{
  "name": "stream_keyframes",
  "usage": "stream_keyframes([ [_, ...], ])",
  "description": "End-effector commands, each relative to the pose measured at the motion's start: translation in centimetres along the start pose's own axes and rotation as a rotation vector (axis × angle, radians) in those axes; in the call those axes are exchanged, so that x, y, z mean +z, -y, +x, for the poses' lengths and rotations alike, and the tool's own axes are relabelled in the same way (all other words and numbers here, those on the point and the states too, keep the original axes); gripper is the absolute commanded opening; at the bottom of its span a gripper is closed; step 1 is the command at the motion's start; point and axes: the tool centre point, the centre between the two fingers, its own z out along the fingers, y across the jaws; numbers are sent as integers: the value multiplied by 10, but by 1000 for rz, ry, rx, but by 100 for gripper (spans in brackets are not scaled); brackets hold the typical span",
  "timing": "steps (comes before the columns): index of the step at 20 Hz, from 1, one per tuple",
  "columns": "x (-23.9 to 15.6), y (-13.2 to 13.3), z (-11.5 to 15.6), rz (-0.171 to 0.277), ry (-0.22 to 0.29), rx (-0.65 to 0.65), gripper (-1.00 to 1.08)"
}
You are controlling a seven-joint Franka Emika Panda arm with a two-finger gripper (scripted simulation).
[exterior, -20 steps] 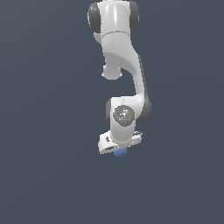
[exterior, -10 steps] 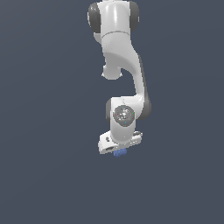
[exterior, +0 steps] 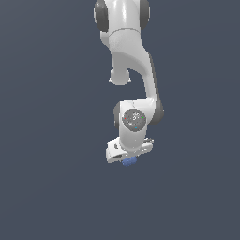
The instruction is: Pick up the object and move it to a goal position.
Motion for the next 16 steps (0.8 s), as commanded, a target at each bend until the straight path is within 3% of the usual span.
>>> stream_keyframes([
  [1, -9, 3, -3, 0, -1, 0, -100],
  [16, -122, 48, -42, -1, -1, -1, -100],
])
